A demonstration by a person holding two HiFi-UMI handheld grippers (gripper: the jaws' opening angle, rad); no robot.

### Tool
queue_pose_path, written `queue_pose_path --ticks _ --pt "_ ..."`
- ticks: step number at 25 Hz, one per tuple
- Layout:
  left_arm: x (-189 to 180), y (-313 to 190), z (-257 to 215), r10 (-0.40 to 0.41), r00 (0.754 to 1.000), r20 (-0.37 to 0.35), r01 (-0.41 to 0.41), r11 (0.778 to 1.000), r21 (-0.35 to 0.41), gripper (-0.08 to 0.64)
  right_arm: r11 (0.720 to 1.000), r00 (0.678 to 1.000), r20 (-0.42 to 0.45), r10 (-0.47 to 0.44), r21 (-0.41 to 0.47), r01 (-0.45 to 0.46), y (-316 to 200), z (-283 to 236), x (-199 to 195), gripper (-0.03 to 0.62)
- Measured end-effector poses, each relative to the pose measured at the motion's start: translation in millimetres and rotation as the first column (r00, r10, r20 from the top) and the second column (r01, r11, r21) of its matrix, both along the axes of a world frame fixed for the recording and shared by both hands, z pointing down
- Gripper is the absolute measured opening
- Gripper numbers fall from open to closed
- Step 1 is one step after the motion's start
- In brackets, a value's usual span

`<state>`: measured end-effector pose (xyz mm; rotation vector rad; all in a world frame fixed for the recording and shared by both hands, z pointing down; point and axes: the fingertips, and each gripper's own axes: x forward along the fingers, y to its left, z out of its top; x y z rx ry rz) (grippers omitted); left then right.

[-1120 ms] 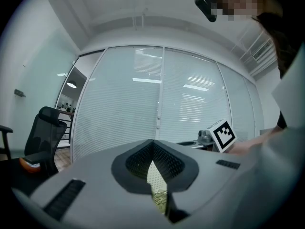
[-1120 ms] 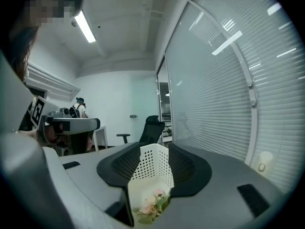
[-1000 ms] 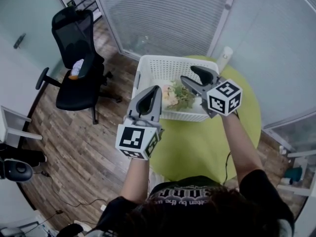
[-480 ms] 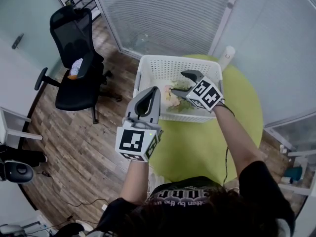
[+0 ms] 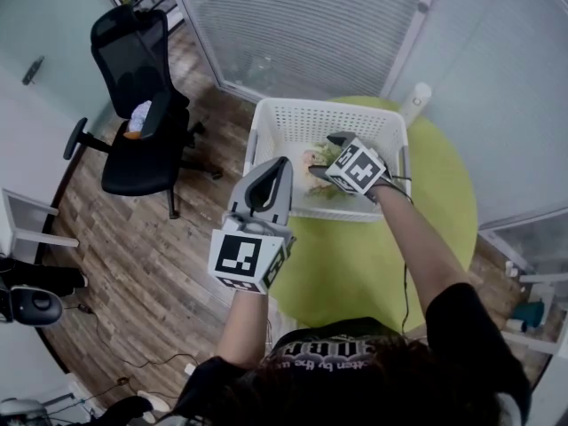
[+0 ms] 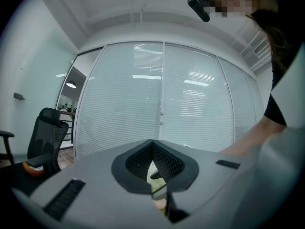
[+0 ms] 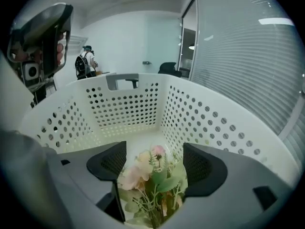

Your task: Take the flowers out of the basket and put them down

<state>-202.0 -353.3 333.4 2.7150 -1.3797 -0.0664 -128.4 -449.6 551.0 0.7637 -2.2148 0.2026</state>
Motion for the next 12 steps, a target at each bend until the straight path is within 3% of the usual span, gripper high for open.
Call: queue_pose_path --ticks 12 --pt "-4 -5 6 -0.01 1.0 0.0 0.01 1.0 -0.006 -0.002 0.99 0.986 -0.163 -0.044 -0.136 0.022 3 55 4 0.368"
